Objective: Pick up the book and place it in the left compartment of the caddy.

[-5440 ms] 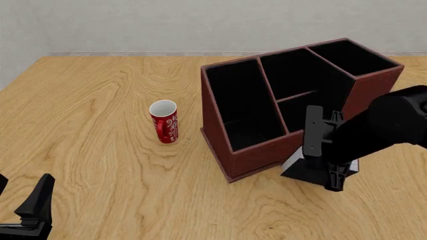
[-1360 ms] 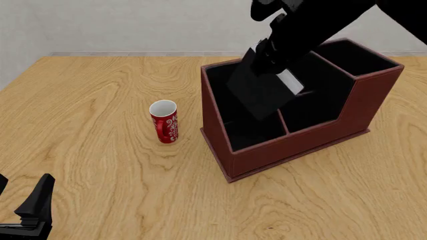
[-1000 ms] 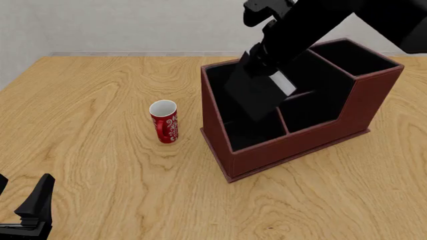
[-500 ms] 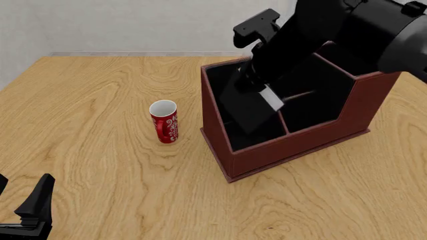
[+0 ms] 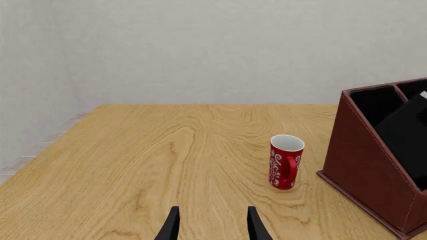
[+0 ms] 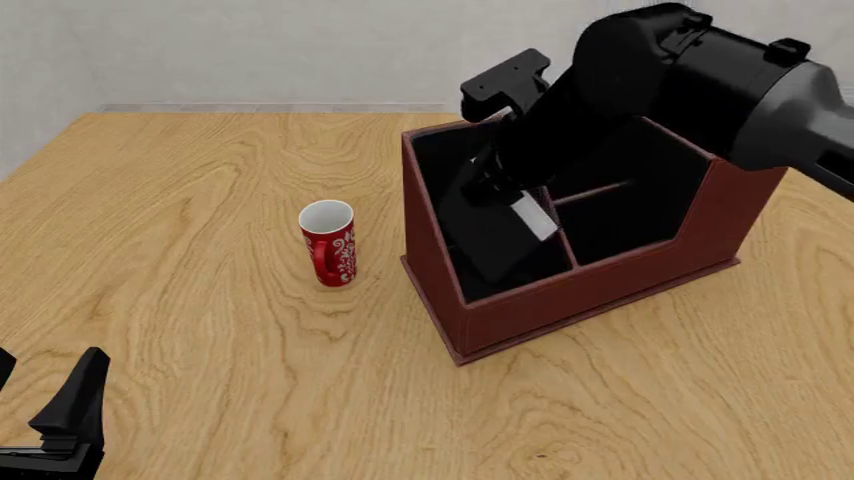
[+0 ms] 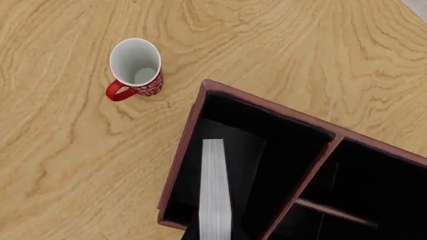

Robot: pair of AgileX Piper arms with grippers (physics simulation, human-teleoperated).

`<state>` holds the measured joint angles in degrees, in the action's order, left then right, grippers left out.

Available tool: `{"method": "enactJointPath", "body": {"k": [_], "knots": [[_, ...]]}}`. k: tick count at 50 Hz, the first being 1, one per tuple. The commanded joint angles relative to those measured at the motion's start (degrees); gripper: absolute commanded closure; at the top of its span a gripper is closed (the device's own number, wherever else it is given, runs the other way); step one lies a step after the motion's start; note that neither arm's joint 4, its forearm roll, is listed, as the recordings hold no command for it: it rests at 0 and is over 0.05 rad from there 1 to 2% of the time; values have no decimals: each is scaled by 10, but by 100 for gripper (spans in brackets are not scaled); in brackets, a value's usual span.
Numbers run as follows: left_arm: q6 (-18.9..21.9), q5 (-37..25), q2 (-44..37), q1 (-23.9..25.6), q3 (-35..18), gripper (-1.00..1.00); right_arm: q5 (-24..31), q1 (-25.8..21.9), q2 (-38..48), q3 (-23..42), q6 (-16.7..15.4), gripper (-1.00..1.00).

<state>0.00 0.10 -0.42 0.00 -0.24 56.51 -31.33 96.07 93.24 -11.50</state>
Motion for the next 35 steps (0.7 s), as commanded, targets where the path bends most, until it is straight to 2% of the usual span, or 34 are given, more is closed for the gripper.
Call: {"method": "enactJointPath", "body": {"k": [1,35], "knots": [[0,0,0,0,0,-100,-19,-2,-2,-13,17,100],[0,0,0,0,0,-100,-57,1,12,-41,30,100]]}}
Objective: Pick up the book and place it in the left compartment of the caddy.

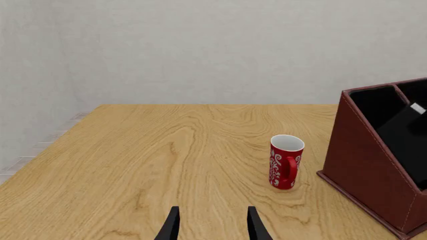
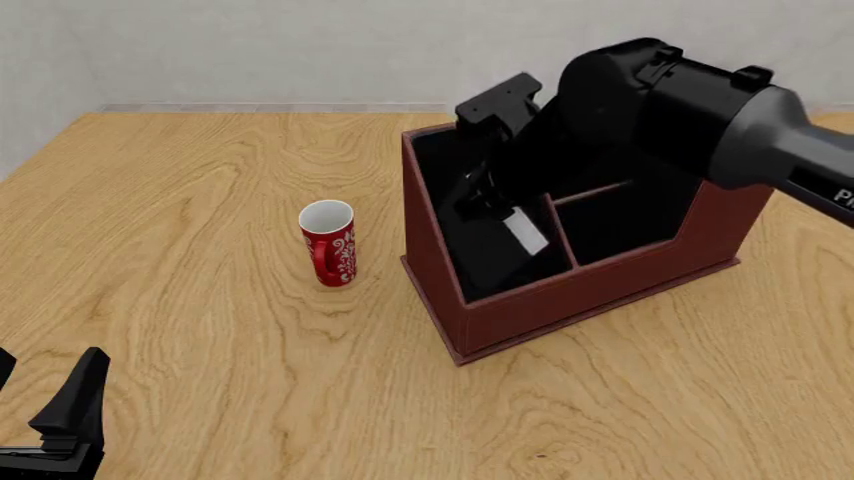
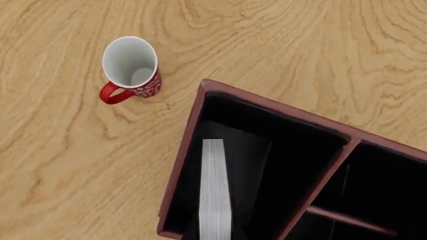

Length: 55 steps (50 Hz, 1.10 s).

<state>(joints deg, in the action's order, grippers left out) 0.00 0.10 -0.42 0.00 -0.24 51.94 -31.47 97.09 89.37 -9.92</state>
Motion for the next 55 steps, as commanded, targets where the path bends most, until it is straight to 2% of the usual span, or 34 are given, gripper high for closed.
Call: {"method": "enactJointPath", "body": {"k": [1,12,13,40,55], "knots": [[0,0,0,0,0,-100,-12,2,1,-3,15,100],[0,0,0,0,0,-100,-11,4,2,5,10,100],[0,0,0,0,0,-100,-10,2,0,3,12,-100],[0,0,0,0,0,-100,9,11,3,28,-2,-100],[0,0,0,0,0,-100,68,30,-21,84,-26,-100]]}}
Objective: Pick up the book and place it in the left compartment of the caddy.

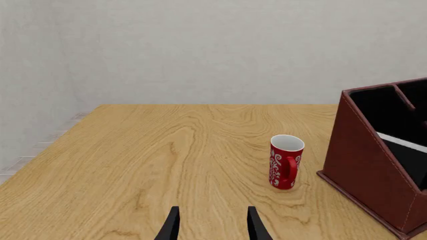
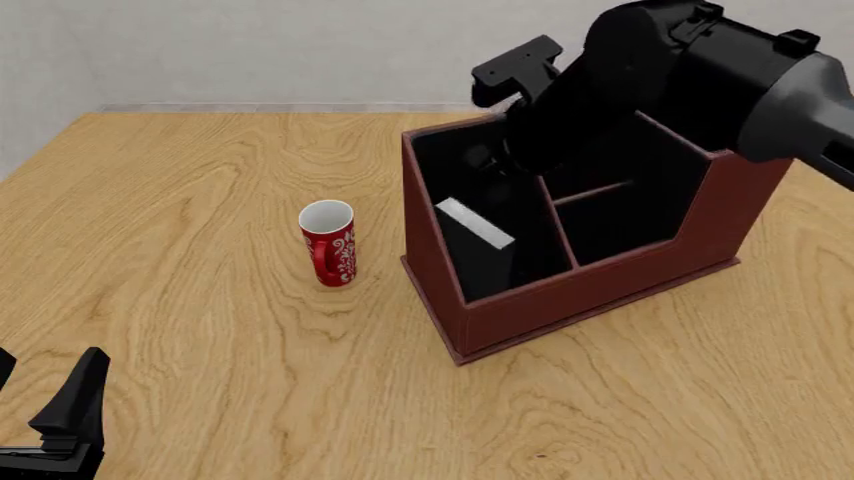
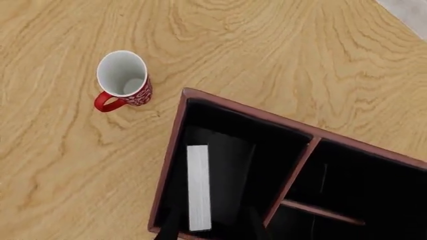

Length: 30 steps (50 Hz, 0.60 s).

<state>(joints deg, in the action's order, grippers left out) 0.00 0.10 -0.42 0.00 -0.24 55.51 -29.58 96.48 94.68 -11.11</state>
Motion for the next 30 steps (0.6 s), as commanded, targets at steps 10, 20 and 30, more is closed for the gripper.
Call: {"method": "enactJointPath", "body": {"k": [10,20,30], "knots": [[0,0,0,0,0,-100,53,15,-77,22,-21,-100],[0,0,0,0,0,-100,37,18,-127,-14,-19,-100],[0,0,0,0,0,-100,-1,12,-191,-85,-10,-100]]}}
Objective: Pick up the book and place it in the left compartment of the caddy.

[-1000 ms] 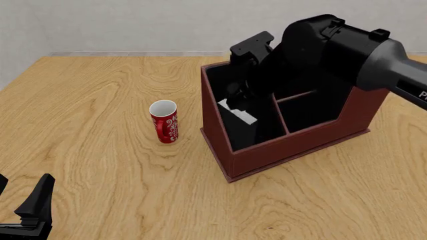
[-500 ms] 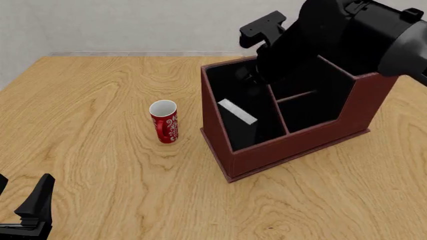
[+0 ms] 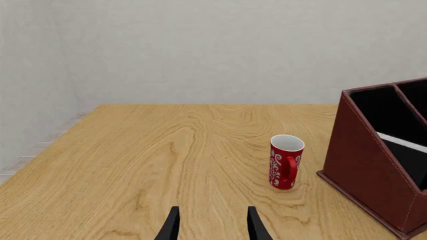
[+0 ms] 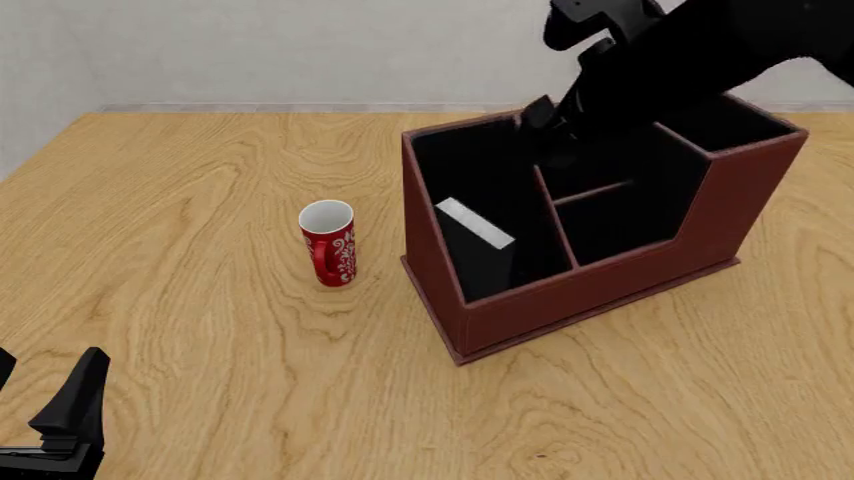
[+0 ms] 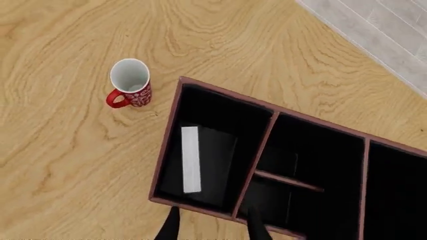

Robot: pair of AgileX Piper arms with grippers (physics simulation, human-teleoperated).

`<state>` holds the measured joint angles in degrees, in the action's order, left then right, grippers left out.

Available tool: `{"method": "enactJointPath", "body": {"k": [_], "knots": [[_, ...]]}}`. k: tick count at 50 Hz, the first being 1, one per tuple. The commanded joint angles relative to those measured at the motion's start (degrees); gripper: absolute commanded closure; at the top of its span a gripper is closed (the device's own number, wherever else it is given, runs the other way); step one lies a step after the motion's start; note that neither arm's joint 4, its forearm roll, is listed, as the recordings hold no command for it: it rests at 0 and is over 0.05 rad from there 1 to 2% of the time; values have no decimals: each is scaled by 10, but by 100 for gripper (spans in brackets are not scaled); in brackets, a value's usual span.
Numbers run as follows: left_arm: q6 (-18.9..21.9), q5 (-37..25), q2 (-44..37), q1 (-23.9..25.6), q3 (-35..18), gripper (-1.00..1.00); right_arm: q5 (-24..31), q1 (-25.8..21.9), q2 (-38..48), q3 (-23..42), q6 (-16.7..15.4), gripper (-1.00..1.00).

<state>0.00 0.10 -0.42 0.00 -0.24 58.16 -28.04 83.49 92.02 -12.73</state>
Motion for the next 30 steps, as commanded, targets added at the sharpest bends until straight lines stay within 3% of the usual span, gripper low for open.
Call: {"method": "enactJointPath", "body": {"k": [1,21,30], "knots": [[0,0,0,0,0,-100,-28,-3,-61,-58,6,-100],[0,0,0,0,0,-100,-132,1,-166,-172,13,-100],[0,0,0,0,0,-100,-170,5,-216,-222,1,-100]]}}
